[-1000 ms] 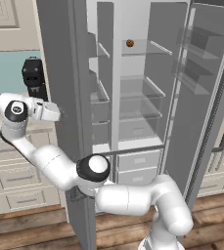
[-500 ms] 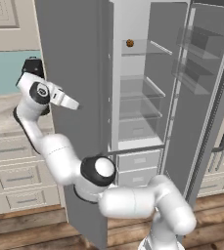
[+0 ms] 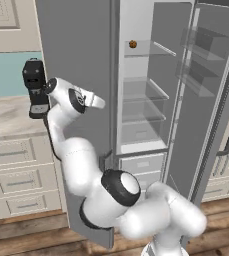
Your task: There's a fish in the fridge that needs to be moved to the freezer for freezing. Pick up the fish from the fridge, place it on any shelf in the freezer, and close the fridge and freezer doors when done.
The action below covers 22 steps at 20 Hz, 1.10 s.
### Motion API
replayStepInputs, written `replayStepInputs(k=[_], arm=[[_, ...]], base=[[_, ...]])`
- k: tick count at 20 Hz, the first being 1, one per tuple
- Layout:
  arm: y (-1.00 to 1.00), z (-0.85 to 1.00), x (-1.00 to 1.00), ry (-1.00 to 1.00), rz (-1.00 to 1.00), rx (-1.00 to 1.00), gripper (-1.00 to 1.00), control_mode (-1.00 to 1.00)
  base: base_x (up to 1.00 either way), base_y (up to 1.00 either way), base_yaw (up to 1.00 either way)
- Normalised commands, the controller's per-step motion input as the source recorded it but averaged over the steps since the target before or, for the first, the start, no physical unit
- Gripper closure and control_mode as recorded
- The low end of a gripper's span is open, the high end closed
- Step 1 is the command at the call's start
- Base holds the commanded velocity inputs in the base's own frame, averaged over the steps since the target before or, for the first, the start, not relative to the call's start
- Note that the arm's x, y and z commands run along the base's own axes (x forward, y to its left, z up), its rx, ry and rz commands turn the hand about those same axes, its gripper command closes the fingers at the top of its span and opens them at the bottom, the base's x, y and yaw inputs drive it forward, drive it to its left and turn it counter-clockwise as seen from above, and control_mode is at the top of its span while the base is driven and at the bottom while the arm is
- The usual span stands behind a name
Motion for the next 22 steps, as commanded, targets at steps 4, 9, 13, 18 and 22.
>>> replayStepInputs(k=[4, 9, 13, 18, 22], arm=[[-0.12, 0.02, 0.37, 0.00, 0.32, 0.05, -1.00, -1.00], [-0.32, 0.09, 0.25, 0.00, 0.14, 0.11, -1.00, -1.00], [-0.41, 0.40, 0.44, 0.04, 0.18, 0.14, -1.00, -1.00], [-0.28, 0.37, 0.51, 0.09, 0.16, 0.10, -1.00, -1.00], [-0.25, 0.11, 0.36, 0.00, 0.19, 0.07, -1.00, -1.00]], base=[[0.00, 0.00, 0.00], [0.00, 0.00, 0.00], [0.00, 0.00, 0.00], [0.00, 0.00, 0.00], [0.00, 0.00, 0.00]])
